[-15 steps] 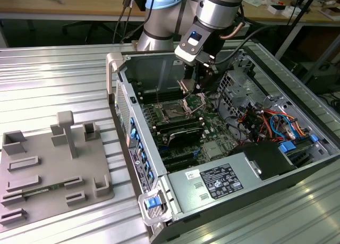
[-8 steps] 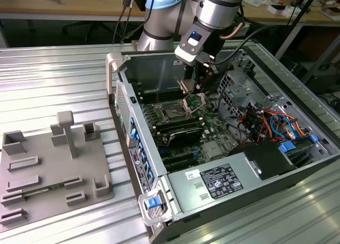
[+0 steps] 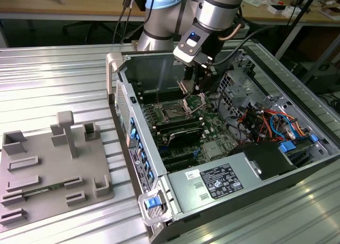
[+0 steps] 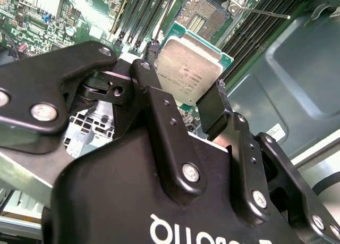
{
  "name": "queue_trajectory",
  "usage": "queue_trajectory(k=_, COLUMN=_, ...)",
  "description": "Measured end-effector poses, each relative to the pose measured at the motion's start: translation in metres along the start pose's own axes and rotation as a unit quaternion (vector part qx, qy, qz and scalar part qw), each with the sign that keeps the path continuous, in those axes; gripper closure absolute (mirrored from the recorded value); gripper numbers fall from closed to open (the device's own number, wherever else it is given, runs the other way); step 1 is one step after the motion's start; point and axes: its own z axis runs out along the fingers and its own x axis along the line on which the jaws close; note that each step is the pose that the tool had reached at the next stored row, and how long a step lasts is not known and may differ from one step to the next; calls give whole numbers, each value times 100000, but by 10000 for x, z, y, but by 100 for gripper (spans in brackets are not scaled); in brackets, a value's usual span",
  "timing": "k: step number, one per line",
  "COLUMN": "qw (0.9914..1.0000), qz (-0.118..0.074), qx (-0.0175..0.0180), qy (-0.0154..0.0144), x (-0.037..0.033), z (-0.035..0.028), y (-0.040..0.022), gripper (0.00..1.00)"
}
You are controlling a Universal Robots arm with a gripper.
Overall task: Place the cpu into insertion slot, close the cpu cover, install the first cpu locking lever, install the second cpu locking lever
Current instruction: 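Place the cpu into insertion slot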
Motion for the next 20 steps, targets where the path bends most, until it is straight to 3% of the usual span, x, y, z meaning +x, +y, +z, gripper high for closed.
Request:
queue_trajectory(k=7, qw=100000, qz=2, qx=-4, qy=28, x=28, z=22, y=-1, gripper=45)
queue_trajectory(k=10, qw=100000, qz=-166, qx=0, qy=48, x=91, z=80, y=-6, gripper=45)
queue_trajectory(k=15, qw=99991, qz=-1347, qx=-8, qy=110, x=135, z=176, y=-51, gripper=45)
queue_trajectory(k=18, qw=99989, qz=-1469, qx=-8, qy=117, x=234, z=262, y=-61, gripper=45)
queue_trajectory(k=20, qw=99987, qz=-1587, qx=-13, qy=130, x=265, z=302, y=-63, gripper=45)
